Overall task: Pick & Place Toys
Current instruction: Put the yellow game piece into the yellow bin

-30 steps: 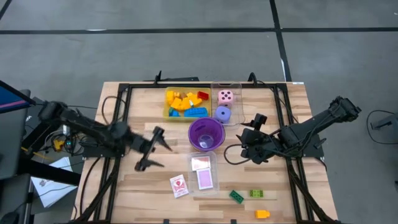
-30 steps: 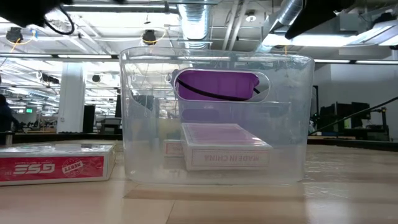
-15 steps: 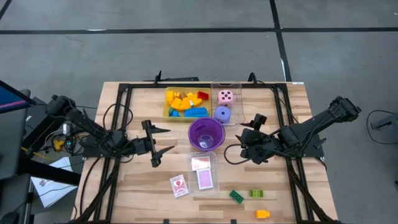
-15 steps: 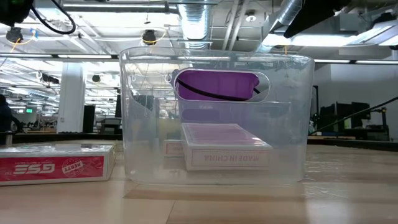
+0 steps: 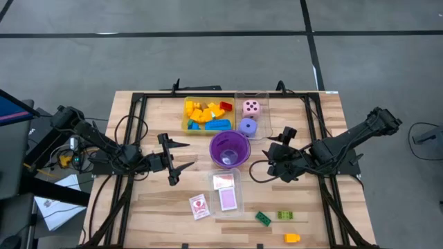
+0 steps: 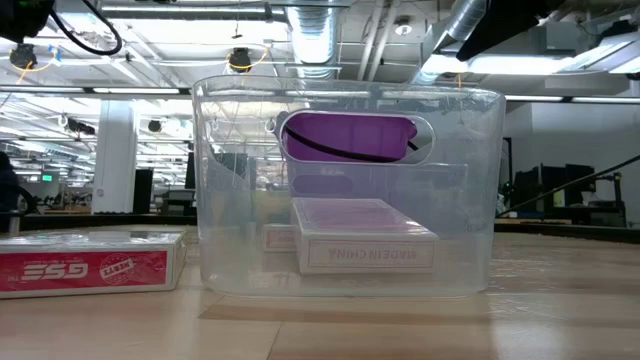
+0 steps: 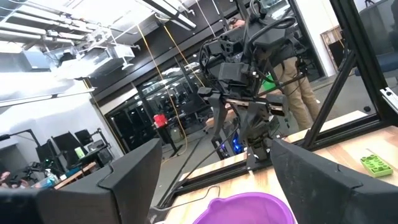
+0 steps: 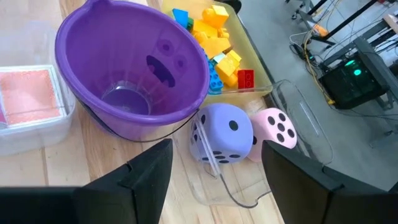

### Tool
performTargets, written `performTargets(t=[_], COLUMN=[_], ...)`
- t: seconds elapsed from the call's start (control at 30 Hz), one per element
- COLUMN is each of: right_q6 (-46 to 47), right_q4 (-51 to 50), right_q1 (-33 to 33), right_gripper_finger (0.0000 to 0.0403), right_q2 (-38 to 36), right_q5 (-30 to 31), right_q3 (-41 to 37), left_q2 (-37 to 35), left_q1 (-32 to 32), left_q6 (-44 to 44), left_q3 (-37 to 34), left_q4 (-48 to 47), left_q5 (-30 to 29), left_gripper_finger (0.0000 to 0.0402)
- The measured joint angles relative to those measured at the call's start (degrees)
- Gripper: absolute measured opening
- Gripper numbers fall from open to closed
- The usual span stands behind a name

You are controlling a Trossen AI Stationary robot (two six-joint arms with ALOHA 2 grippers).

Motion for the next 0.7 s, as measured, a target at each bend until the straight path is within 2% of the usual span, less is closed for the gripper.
performTargets(t=[0.37, 0.5, 0.7], right_q6=[6.57, 12.24, 21.5], right_q4=[-2.22, -2.17, -2.09], right_q1=[0.0, 0.48, 4.19], right_gripper_finger=[0.024, 0.024, 0.024], right_q2=[0.0, 0.0, 0.89], right_q5=[-5.9, -10.61, -19.92], right_q3=[0.0, -0.06, -0.48], left_q2=[0.0, -0.22, -0.22], left_q1=[0.06, 0.16, 2.7], left_q6=[0.27, 7.14, 16.29], left_q3=[0.0, 0.1, 0.11], left_q4=[0.01, 1.87, 12.07], left_q5=[0.01, -0.11, -0.2], left_gripper_finger=[0.0296, 0.0296, 0.0296])
